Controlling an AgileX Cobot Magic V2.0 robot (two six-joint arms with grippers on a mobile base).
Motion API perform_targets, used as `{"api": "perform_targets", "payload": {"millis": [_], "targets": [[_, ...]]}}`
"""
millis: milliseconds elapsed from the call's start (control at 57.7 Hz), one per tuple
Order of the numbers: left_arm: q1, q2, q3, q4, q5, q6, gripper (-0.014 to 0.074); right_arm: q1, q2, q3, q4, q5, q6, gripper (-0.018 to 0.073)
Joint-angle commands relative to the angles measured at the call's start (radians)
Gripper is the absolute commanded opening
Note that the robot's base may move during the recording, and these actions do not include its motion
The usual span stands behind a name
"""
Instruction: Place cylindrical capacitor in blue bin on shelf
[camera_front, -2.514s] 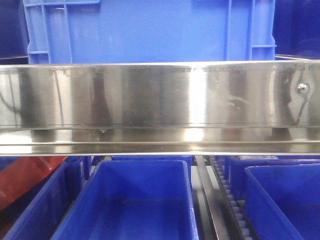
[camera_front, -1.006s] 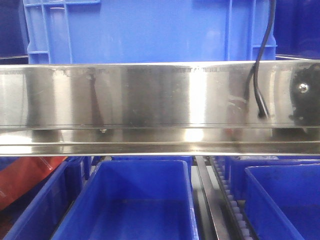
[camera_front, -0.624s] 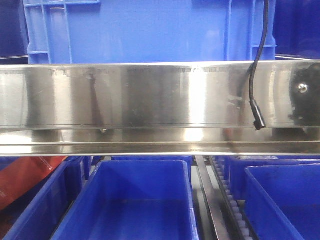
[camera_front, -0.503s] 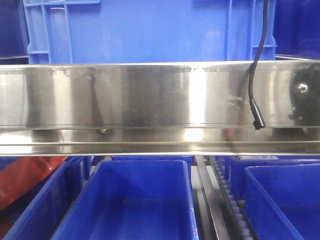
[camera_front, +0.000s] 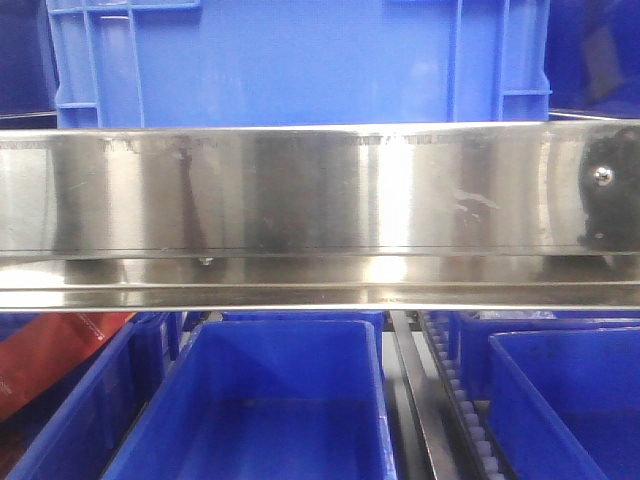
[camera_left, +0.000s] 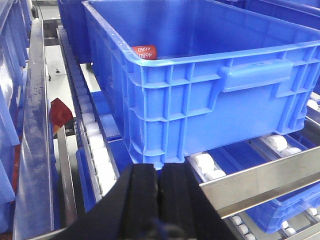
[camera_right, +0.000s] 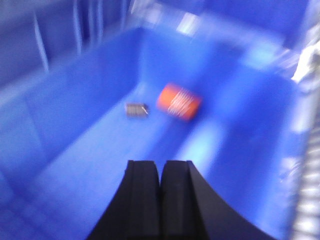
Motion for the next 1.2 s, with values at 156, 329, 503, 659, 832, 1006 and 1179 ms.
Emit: {"api": "perform_targets", "payload": {"millis": [156,329,503,659,832,1006,1179], "targets": [[-0.005,-0.007,0.003,0.007,-0.020,-0.010,-0.0111,-0.036,-0.229,0.206,-0.031,-0.063,0.002,-0.0162],[-0.005,-0.007,0.003,0.018,-0.020,-0.010,-0.0111,-0.036,-0.420,0.460,-0.045,-0.225,0.002,-0.0162],[-0.005,-0.007,0.003,0.022,-0.037,-0.010,-0.0111,-0.036,-0.615,0.750,-0.048,-0.395,0.002,-0.0162],[-0.005,-0.007,0.003,0.022,-0.081,-0.010,-0.0111,-0.036,-0.792,1.024,-0.048,-0.548,0.002,-0.0162],[-0.005,-0.007,0.003,0.023,-0.099,-0.010,-0.0111,-0.036,-0.974,1.275,-0.048,-0.668,0.002,-0.0162],[-0.005,-0.007,0.003,0.031,-0.098,-0.010,-0.0111,-0.036,-1.106,1.425,-0.048,-0.697,0.002,-0.0162],[-0.005,-0.007,0.003,0.031,-0.098,-0.010,-0.0111,-0.036,-1.165,1.469,-0.048,-0.720,0.002,-0.0162]]}}
